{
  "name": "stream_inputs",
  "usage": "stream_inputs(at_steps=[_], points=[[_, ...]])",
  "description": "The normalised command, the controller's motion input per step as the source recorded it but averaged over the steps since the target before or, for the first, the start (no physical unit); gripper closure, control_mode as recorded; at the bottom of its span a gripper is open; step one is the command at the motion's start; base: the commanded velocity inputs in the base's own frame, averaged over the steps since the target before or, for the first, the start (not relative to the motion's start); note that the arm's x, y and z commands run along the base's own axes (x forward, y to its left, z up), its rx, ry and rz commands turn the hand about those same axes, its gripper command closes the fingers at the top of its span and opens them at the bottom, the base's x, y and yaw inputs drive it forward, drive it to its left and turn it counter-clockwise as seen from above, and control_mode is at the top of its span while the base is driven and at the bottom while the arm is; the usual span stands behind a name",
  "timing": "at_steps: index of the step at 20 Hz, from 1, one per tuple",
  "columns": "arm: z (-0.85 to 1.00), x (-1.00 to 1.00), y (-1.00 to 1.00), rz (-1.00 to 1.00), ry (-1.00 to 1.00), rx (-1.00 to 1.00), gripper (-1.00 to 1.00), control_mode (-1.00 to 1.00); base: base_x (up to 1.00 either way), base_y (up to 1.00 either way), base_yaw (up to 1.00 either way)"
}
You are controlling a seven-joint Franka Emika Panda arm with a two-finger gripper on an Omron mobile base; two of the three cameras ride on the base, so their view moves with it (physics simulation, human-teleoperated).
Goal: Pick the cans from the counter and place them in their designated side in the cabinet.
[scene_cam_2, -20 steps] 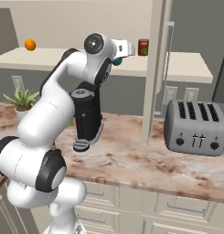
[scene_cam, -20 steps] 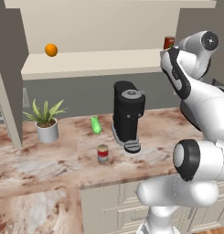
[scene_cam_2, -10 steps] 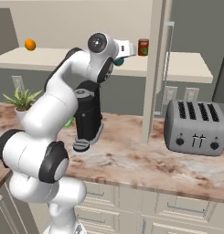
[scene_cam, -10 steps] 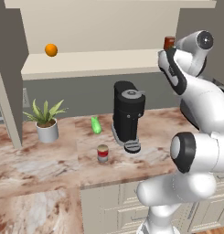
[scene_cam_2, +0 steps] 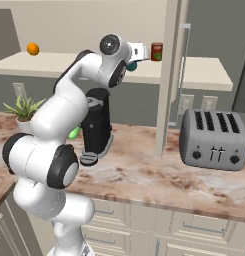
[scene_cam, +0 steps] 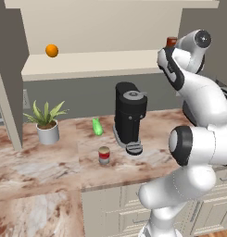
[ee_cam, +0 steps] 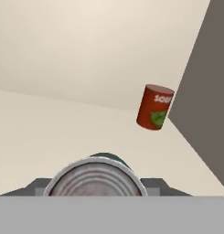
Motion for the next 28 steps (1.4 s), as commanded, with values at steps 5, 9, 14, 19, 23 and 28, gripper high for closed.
stream_inputs(at_steps=[5, 9, 14, 19, 23, 28], points=[[-0.05, 0.26, -0.02, 0.00, 0.00, 0.00, 1.00, -1.00, 0.00, 0.00, 0.00], [-0.08, 0.25, -0.05, 0.00, 0.01, 0.00, 1.00, -1.00, 0.00, 0.00, 0.00], [-0.10, 0.25, -0.10, 0.00, 0.00, 0.00, 1.00, -1.00, 0.00, 0.00, 0.00], [-0.12, 0.23, -0.09, 0.00, 0.00, 0.00, 1.00, -1.00, 0.00, 0.00, 0.00], [-0.15, 0.25, -0.05, 0.00, 0.00, 0.00, 1.00, -1.00, 0.00, 0.00, 0.00], [-0.18, 0.25, -0.04, 0.00, 0.02, 0.00, 1.00, -1.00, 0.00, 0.00, 0.00]])
